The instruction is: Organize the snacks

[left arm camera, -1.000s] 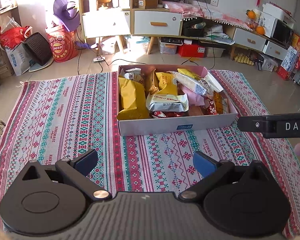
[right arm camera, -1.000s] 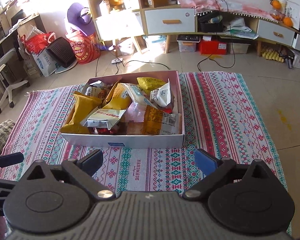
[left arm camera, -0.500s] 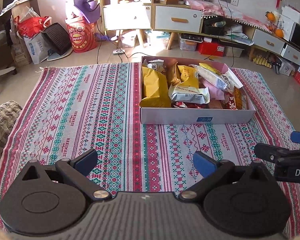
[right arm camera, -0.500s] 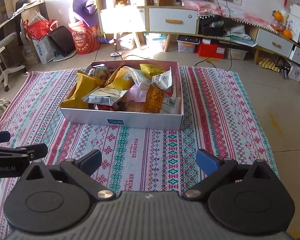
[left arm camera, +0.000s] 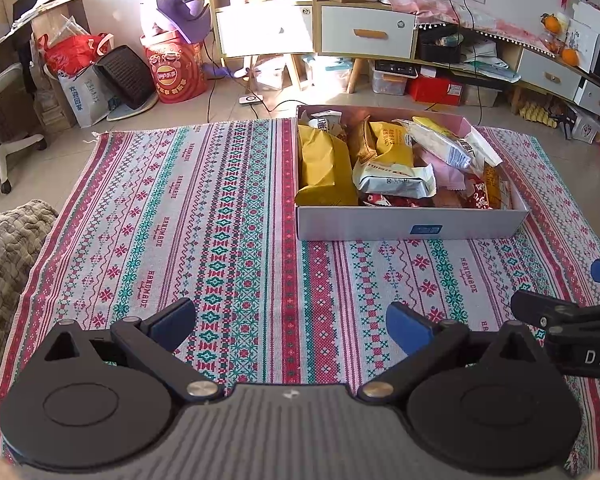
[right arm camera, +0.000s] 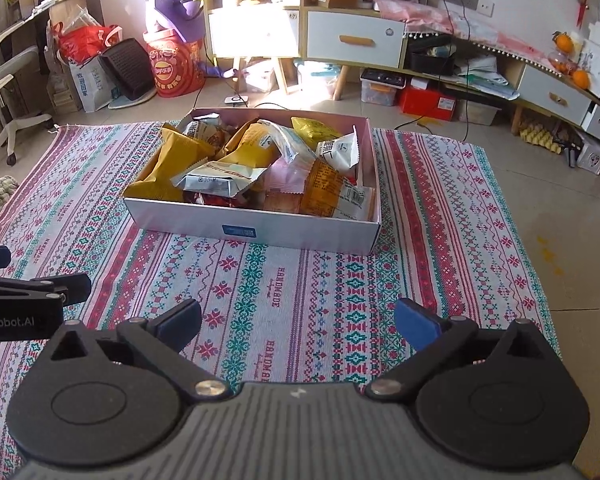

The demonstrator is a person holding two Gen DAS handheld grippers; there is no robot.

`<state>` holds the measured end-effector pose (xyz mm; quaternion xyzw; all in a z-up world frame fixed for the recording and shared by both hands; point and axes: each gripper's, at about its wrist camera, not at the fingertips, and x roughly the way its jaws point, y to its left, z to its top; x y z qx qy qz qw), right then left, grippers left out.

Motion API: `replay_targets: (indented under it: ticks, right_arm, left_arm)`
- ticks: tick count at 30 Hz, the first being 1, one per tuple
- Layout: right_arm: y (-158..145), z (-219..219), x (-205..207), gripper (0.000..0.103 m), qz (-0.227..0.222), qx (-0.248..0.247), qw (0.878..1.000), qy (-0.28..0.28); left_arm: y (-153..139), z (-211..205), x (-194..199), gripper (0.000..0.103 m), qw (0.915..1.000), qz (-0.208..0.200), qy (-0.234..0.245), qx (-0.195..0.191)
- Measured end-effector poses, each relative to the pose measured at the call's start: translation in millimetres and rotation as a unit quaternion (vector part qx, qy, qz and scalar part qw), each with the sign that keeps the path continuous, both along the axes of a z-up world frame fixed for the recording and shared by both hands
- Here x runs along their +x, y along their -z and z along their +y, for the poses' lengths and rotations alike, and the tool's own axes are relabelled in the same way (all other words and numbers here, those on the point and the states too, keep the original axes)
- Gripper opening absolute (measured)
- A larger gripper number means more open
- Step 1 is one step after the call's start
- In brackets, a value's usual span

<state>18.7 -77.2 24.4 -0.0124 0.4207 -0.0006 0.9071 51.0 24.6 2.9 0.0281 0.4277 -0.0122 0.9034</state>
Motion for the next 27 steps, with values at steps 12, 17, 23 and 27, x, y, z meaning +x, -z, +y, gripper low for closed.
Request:
replay_targets:
  ticks: [12,17,23,27]
  right_arm:
    - [0.2,-0.1,1.0,0.103,-0.001,0.000,1.000,0.003]
    - [0.7,-1.4,1.8,0.103,0.000,0.001,1.000,0.006]
    - [1.1,-1.8,1.6,0.103,0.001,-0.001,1.000,0.003]
    - [1.0,-1.9,1.7,0.103,0.002,-0.001,1.000,0.004]
  left_arm:
    - [1.5,0.7,1.3,0.103,1.0000,0.004,0.000,0.000]
    - [1.6,0.5,1.0,0.103,1.0000,0.004,0.002,0.000]
    - [2.1,0.0,0.6,0.103,1.0000,0.006,0.004,0.000]
    - [1.8,0.1,0.7,0.103,1.0000,0.006,0.003,-0.001]
